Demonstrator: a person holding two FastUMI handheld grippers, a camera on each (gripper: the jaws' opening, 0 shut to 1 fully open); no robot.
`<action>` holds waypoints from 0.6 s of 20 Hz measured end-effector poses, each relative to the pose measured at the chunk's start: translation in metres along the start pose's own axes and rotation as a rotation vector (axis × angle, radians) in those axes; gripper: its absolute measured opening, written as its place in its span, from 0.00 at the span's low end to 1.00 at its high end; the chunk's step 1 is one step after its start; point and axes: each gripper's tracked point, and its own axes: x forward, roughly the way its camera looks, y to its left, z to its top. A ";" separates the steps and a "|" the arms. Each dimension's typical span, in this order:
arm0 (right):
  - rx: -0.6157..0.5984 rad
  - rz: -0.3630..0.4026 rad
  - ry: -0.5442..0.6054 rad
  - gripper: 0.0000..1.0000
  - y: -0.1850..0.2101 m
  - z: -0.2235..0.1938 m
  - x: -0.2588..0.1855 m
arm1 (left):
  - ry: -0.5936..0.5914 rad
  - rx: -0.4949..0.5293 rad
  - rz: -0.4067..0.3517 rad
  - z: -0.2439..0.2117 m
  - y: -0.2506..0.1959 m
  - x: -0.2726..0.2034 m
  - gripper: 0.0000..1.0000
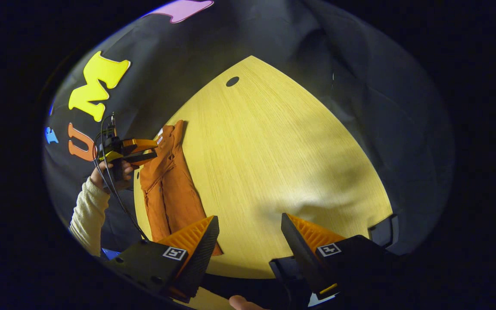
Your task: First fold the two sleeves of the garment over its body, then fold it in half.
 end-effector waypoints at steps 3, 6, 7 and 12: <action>-0.034 0.004 0.000 0.94 0.024 -0.010 0.006 | -0.055 0.014 -0.003 -0.007 0.023 -0.021 0.81; -0.092 -0.054 -0.006 0.95 0.038 -0.018 0.022 | -0.099 0.022 -0.006 -0.020 0.049 -0.048 0.83; -0.111 -0.056 -0.005 0.95 0.048 -0.021 0.027 | -0.113 0.027 0.005 -0.026 0.063 -0.057 0.84; -0.221 -0.067 0.031 0.97 0.094 -0.048 0.058 | -0.185 0.062 0.141 -0.055 0.169 -0.102 0.92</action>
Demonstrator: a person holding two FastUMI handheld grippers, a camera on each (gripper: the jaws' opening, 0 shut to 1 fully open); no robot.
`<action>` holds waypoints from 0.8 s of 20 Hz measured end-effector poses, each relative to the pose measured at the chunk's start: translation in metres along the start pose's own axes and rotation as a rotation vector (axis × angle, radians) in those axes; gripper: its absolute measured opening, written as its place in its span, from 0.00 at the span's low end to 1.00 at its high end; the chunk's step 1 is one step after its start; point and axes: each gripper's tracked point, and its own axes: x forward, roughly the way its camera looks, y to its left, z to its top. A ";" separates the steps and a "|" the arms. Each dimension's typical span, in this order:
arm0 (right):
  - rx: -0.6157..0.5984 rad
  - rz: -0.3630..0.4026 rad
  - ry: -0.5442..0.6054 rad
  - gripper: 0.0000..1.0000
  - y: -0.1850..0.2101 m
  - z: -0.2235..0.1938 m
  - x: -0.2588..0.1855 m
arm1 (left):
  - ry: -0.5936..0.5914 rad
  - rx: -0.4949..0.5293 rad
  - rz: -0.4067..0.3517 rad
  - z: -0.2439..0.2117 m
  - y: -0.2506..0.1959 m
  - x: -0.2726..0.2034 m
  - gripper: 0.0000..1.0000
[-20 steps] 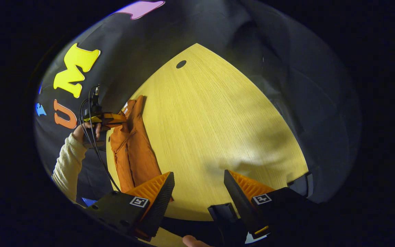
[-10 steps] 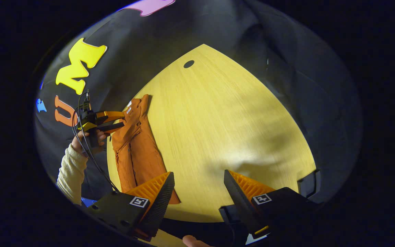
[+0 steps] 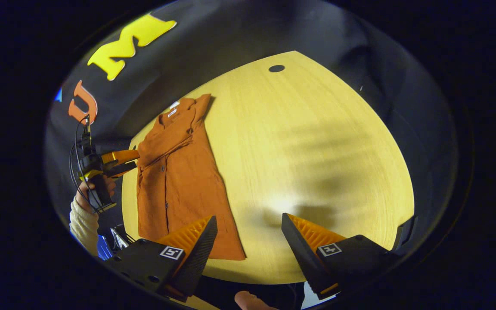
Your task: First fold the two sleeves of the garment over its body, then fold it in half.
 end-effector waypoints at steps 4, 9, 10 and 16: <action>-0.080 -0.036 0.037 0.97 0.028 -0.010 0.024 | 0.017 0.032 0.098 -0.039 0.087 -0.027 1.00; -0.130 -0.057 0.110 0.97 0.043 -0.027 0.041 | 0.092 0.029 0.161 -0.094 0.174 -0.071 0.93; -0.148 -0.047 0.133 0.97 0.044 -0.033 0.041 | 0.124 0.023 0.144 -0.106 0.183 -0.080 0.93; -0.250 0.012 0.310 0.97 0.025 -0.078 0.049 | 0.291 -0.010 0.002 -0.158 0.209 -0.125 0.93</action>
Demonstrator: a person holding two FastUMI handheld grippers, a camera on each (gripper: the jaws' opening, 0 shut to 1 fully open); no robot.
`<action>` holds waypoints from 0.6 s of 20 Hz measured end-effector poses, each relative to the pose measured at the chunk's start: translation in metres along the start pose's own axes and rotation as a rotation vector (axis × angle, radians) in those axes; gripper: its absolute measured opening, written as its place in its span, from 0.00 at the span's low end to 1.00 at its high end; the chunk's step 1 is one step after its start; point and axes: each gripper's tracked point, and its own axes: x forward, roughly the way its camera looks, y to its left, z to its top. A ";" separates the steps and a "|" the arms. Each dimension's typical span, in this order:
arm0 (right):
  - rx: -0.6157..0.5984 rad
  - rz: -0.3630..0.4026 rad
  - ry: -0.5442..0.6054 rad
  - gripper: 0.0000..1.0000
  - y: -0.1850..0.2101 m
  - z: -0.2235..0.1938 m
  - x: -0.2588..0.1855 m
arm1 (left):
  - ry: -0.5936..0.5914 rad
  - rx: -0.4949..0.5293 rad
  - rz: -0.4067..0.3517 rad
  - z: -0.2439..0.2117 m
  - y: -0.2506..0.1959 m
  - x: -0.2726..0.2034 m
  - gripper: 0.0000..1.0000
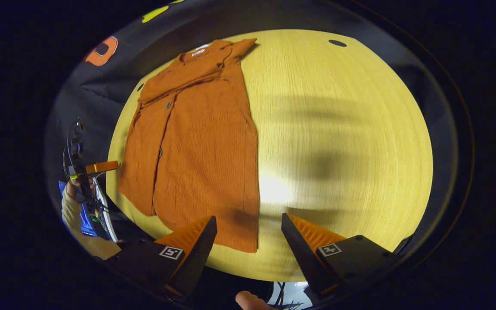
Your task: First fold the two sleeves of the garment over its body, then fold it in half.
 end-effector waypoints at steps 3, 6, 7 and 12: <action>0.004 0.114 0.093 0.96 0.013 -0.020 0.006 | 0.059 0.027 -0.096 -0.016 -0.003 -0.005 0.91; 0.006 0.101 0.097 0.96 0.000 -0.017 0.010 | 0.078 -0.005 -0.182 -0.015 -0.004 -0.010 0.89; 0.020 0.108 0.090 0.96 -0.002 -0.013 0.008 | 0.085 -0.022 -0.200 -0.013 -0.003 -0.011 0.88; 0.036 0.108 0.057 0.96 -0.016 0.003 0.005 | 0.109 -0.040 -0.268 -0.006 -0.003 -0.012 0.88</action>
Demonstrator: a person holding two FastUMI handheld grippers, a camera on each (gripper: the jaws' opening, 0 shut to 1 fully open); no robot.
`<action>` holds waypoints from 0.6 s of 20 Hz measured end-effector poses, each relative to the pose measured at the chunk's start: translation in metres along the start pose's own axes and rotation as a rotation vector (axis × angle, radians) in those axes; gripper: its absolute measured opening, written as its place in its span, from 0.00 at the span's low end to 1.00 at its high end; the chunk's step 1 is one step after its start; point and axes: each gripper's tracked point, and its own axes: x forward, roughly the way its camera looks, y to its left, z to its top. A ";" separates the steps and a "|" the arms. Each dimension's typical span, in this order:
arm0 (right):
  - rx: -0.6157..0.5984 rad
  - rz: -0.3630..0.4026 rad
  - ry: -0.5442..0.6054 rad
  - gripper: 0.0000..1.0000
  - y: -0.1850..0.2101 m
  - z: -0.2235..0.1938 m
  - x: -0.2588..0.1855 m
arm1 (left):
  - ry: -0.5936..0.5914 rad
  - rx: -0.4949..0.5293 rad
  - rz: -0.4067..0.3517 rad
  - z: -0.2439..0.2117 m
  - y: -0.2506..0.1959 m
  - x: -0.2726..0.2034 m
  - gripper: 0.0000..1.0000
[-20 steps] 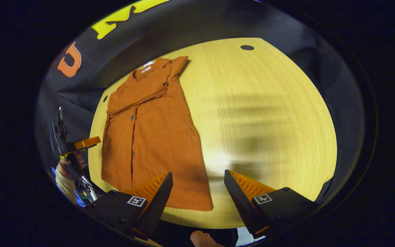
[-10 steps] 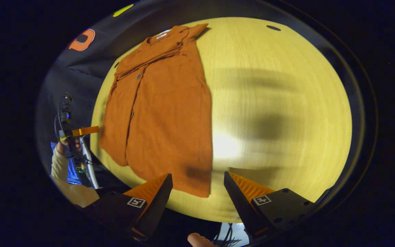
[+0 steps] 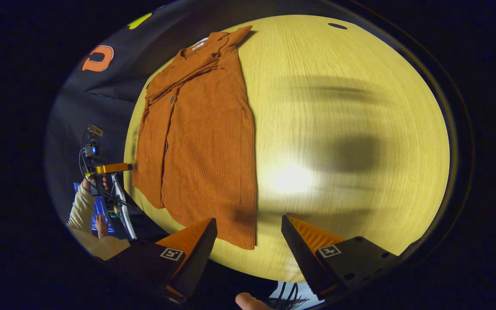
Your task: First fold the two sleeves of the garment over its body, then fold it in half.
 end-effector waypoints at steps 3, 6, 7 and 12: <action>0.006 0.014 0.013 0.96 0.001 -0.003 0.001 | 0.051 0.017 -0.018 -0.010 -0.003 0.004 0.86; 0.019 0.036 0.018 0.92 0.003 -0.008 0.004 | 0.125 0.038 -0.025 -0.026 -0.004 0.010 0.85; 0.036 0.057 0.011 0.92 0.007 -0.006 0.005 | 0.132 0.048 -0.023 -0.029 -0.002 0.011 0.85; 0.132 0.139 0.002 0.94 0.023 0.003 0.015 | 0.157 0.048 -0.051 -0.046 -0.006 0.005 0.92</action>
